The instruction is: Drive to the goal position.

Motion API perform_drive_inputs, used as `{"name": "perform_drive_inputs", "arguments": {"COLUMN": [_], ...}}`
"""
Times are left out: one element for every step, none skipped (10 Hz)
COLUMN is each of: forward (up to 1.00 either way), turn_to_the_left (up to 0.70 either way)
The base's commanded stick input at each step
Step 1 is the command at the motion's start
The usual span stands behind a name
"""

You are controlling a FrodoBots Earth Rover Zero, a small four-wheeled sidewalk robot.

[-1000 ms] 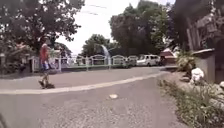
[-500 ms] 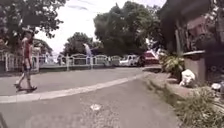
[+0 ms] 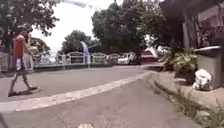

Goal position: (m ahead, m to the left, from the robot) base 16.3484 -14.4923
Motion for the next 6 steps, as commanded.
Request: {"name": "perform_drive_inputs", "arguments": {"forward": [1.00,1.00,1.00,1.00,1.00,1.00], "turn_to_the_left": [0.00,0.00,0.00,0.00,-0.20,-0.27]}}
